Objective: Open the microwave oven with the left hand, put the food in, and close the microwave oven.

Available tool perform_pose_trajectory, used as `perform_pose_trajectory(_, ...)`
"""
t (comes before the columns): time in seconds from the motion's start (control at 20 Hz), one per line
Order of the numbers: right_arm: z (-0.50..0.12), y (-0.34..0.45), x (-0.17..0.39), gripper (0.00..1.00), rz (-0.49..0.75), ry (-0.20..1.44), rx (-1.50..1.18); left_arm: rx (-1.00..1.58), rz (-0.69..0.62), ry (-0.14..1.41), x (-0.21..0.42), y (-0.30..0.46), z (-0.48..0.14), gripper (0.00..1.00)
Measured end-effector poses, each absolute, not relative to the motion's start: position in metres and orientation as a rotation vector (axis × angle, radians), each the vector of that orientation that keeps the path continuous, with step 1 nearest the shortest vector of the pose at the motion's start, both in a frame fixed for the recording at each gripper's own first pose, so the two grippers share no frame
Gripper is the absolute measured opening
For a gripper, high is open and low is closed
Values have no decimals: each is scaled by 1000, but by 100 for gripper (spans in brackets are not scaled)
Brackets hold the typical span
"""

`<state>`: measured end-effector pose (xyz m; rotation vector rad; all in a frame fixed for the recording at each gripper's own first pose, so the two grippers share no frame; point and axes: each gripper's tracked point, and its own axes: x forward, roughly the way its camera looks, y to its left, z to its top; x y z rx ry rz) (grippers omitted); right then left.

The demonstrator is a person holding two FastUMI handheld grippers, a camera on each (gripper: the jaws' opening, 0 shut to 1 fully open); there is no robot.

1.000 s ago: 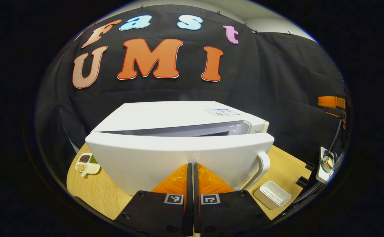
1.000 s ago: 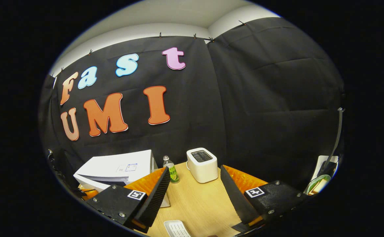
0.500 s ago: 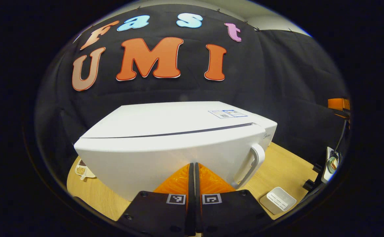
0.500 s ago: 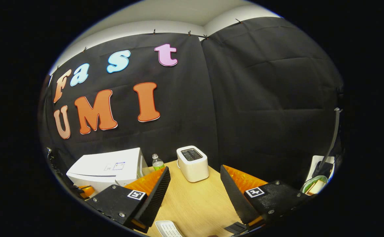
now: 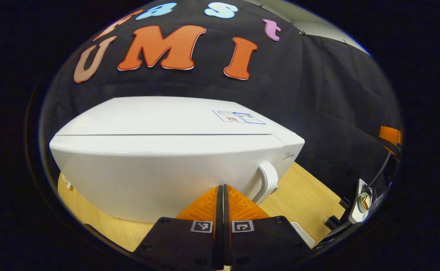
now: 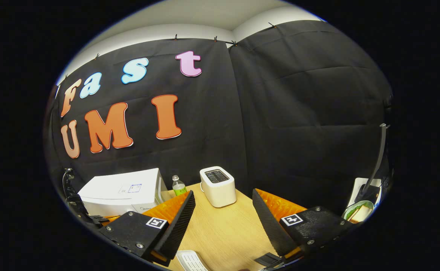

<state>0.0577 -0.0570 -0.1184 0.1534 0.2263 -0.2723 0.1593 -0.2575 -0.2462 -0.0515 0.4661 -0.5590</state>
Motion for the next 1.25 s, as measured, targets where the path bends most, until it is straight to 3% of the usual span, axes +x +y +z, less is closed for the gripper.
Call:
perform_pose_trajectory(0.35, -96, -37, 62, 95, -205, 206, 151, -53, -536, 332, 145, -204, -152, 4)
perform_pose_trajectory(0.85, -39, 1, 71, 94, -61, 164, 72, -73, -237, 168, 123, -44, 5, 8)
perform_pose_trajectory(0.9, -34, 4, 69, 95, -49, 161, 74, -82, -215, 162, 115, -31, 14, 17)
perform_pose_trajectory(0.95, -29, 8, 67, 95, -36, 158, 75, -90, -193, 153, 108, -16, 26, 32)
perform_pose_trajectory(1.1, -15, 18, 61, 95, 8, 146, 75, -87, -113, 122, 85, 26, 50, 34)
perform_pose_trajectory(1.15, -11, 22, 60, 95, 19, 142, 72, -81, -101, 113, 78, 34, 55, 65)
perform_pose_trajectory(1.25, -9, 23, 58, 95, 30, 136, 59, -69, -68, 98, 61, 50, 65, 64)
